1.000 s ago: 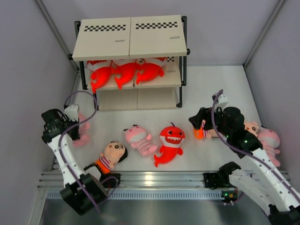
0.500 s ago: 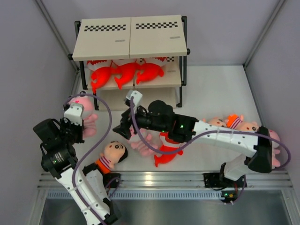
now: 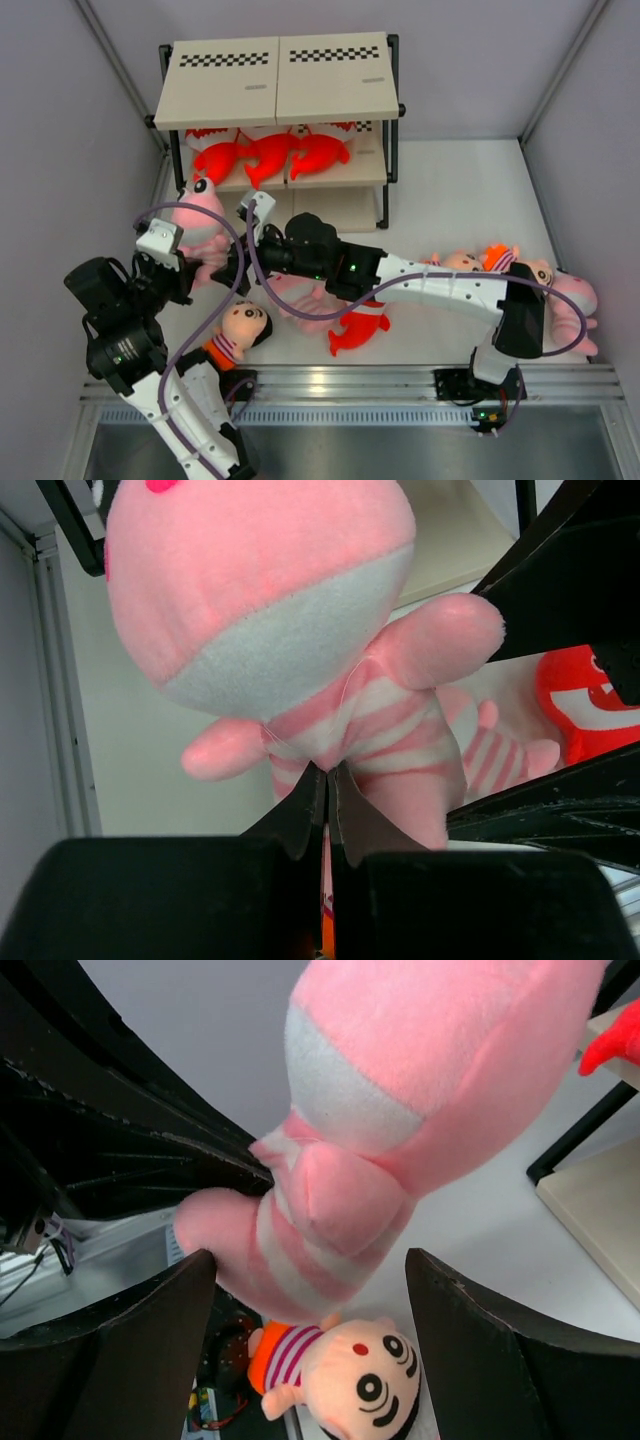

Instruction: Place and organize the stuffed toys onto the shelf

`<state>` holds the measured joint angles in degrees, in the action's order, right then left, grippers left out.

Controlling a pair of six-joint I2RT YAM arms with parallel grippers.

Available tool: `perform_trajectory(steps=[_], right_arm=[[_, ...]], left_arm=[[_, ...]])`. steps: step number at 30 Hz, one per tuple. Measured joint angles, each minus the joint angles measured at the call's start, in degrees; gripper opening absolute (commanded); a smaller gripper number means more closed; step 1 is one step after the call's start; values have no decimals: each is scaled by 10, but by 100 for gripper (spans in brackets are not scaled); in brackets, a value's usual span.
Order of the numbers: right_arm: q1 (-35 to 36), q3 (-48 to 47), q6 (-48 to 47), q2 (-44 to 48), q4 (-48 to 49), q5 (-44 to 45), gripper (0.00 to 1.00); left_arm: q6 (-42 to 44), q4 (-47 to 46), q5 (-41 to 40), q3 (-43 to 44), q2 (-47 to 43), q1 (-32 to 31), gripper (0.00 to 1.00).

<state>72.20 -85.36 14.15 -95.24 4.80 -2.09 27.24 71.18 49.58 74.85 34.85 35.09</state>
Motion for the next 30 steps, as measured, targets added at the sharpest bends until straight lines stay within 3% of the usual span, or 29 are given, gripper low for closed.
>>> perform_trajectory(steps=[8, 9, 12, 13, 16, 18, 19, 20, 23, 27, 30], right_arm=[[1, -21, 31, -25, 3, -18, 73], [1, -21, 35, -26, 4, -19, 68], [4, -21, 39, -26, 13, -21, 39], [5, -21, 41, -26, 16, -21, 24], [7, -21, 43, -26, 16, -18, 0], [7, -25, 44, -26, 10, -15, 0], [6, -32, 44, -26, 3, -13, 0], [6, -41, 44, -26, -7, -13, 0], [-3, -96, 45, -28, -49, -20, 0], [-38, -204, 56, -33, -87, -57, 0], [-84, -286, 63, -43, -109, -86, 0]], left_arm=[[-23, 0, 1, 31, 6, 0, 0], [-27, 0, 1, 38, 8, 0, 0], [-35, 0, 3, 52, 10, 0, 0], [-35, 0, 3, 54, 10, 0, 0], [-35, -1, 3, 62, 10, 1, 2], [-35, 0, 3, 68, 10, 1, 17], [-36, 0, 3, 74, 10, 1, 32], [-35, 0, 2, 82, 12, 1, 63], [-41, 2, 4, 130, 24, 1, 89], [-62, 3, 3, 238, 53, 0, 98], [-76, -2, -6, 300, 64, 0, 98]])
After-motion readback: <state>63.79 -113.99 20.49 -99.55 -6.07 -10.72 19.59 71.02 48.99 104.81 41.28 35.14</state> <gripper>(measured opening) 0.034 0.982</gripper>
